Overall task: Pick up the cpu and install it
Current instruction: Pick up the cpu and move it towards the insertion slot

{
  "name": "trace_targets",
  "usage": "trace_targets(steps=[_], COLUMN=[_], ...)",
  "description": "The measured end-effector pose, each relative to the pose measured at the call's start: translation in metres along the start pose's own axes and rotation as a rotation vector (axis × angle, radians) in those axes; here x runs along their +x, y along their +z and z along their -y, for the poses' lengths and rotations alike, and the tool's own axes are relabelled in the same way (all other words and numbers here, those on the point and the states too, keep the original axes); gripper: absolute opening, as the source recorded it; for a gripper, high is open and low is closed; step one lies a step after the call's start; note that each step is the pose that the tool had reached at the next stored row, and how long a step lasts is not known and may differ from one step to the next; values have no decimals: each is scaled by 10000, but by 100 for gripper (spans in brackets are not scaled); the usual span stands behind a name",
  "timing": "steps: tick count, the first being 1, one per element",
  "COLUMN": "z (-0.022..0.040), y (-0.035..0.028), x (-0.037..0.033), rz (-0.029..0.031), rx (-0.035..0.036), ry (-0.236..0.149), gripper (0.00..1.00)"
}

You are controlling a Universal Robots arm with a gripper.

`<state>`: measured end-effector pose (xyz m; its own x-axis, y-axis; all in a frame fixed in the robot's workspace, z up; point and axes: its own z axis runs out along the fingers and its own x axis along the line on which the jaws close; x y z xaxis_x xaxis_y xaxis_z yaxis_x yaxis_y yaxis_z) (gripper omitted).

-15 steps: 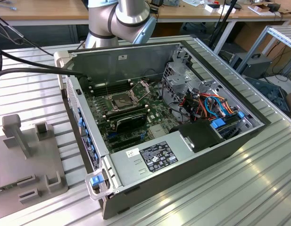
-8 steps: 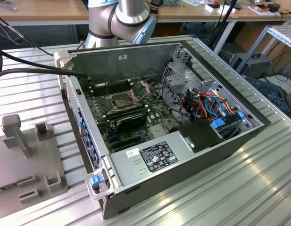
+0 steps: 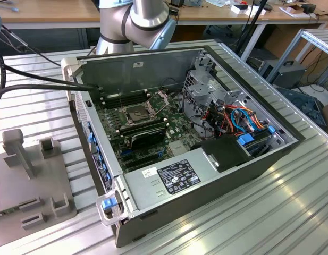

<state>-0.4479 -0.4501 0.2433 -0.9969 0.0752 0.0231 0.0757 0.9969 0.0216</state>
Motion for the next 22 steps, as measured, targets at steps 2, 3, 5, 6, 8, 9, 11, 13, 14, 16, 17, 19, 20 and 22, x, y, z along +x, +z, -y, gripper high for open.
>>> trace_targets(steps=[2,3,5,6,8,9,11,13,14,16,17,19,20,22], z=[1,1,1,1,1,1,1,2,2,3,2,2,2,2], y=[37,52,80,91,105,106,128,170,186,216,228,261,289,304], x=[-1,-2,-8,-11,-13,-13,-15,-21,-24,-34,-38,-44,-46,-46], rz=[1,1,-2,-3,-5,-7,-1,-5,-6,-10,-13,-17,-20,-22], rx=[0,-1,-1,-1,1,3,-1,1,1,2,2,5,6,8], ry=[53,71,78,78,78,78,77,77,77,77,77,79,78,79], gripper=[54,54,54,54,54,54,54,54,54,54,54,54,54,54])
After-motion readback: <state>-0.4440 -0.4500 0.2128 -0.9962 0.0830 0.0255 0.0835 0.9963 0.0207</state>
